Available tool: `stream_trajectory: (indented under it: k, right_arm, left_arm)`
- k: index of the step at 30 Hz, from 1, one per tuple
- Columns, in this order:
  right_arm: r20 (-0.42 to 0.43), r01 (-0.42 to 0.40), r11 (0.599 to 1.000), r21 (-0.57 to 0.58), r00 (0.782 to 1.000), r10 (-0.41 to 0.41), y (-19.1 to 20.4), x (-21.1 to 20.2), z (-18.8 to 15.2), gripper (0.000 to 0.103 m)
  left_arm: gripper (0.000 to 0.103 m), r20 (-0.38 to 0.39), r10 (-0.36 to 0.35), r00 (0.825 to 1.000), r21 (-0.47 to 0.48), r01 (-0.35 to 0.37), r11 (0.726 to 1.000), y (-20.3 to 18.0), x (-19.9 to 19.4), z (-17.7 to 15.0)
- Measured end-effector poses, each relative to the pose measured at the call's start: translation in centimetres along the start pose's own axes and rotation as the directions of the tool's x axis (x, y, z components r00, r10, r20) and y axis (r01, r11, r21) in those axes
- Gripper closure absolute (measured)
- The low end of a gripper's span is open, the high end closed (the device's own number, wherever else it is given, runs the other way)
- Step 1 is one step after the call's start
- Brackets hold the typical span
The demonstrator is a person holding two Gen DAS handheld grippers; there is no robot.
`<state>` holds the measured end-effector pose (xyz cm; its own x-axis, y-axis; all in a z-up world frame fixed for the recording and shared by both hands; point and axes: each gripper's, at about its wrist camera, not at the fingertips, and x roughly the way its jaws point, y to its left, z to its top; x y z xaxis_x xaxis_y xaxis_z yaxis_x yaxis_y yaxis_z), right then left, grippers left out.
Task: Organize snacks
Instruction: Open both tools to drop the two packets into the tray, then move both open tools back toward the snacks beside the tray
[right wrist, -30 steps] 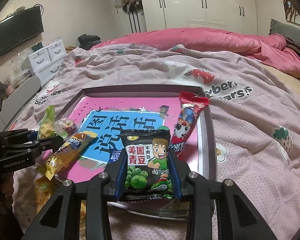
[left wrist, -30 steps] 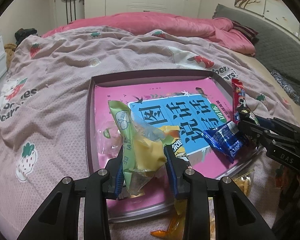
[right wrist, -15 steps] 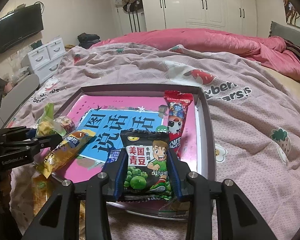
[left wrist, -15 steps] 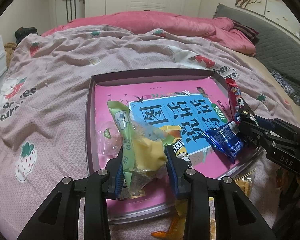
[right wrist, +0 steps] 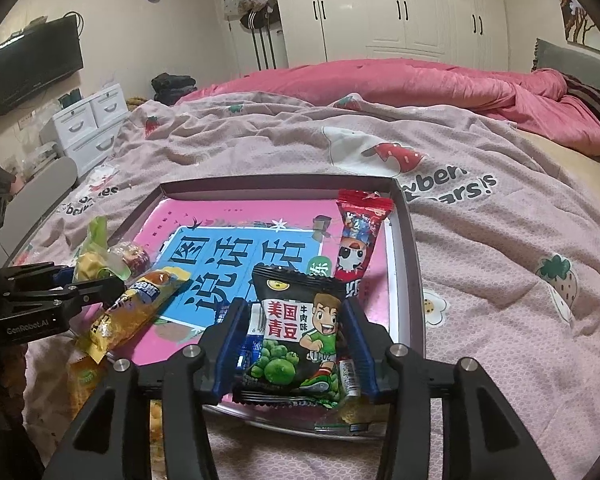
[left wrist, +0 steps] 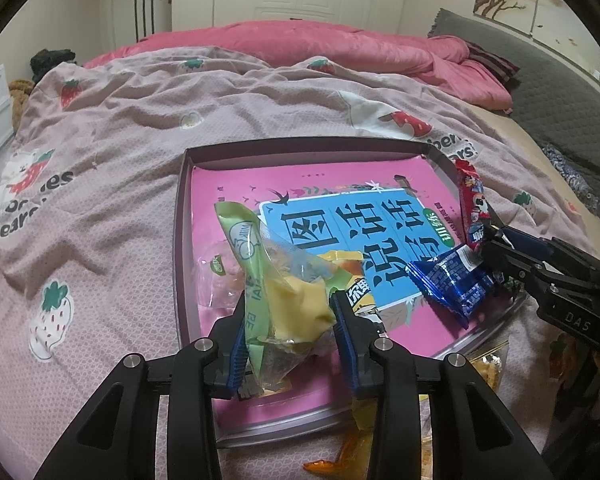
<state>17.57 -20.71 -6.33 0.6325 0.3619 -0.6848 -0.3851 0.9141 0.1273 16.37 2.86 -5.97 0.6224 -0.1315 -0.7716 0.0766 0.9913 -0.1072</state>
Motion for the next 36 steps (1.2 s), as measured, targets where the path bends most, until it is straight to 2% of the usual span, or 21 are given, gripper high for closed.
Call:
stream_trajectory:
  k: [3, 10, 19, 28, 36]
  right_arm:
    - [0.007, -0.005, 1.0, 0.001, 1.0, 0.005, 0.0, -0.2, 0.1, 0.052]
    - [0.046, -0.014, 1.0, -0.009, 0.999, 0.014, 0.4, -1.2, 0.3, 0.047]
    - [0.098, -0.025, 0.999, -0.042, 0.995, 0.029, 1.3, -3.0, 0.4, 0.042]
    - [0.108, -0.046, 0.996, -0.08, 0.993, 0.054, 2.9, -5.0, -0.3, 0.039]
    - [0.062, -0.08, 0.993, -0.083, 0.994, 0.085, 4.3, -5.9, -1.6, 0.039]
  left_arm:
    - [0.058, -0.001, 0.001, 1.0, -0.003, -0.001, 1.0, 0.1, -0.1, 0.0]
    - [0.043, 0.007, 0.01, 1.0, -0.008, -0.01, 1.0, 0.1, -0.8, 0.3]
    - [0.033, 0.045, 0.008, 0.999, -0.021, -0.007, 1.0, 0.4, -2.9, 0.7]
    - [0.029, 0.074, -0.002, 0.997, -0.024, 0.003, 1.0, 0.2, -5.6, 0.4]
    - [0.029, 0.016, -0.013, 1.0, -0.019, 0.014, 1.0, 0.0, -6.5, -1.5]
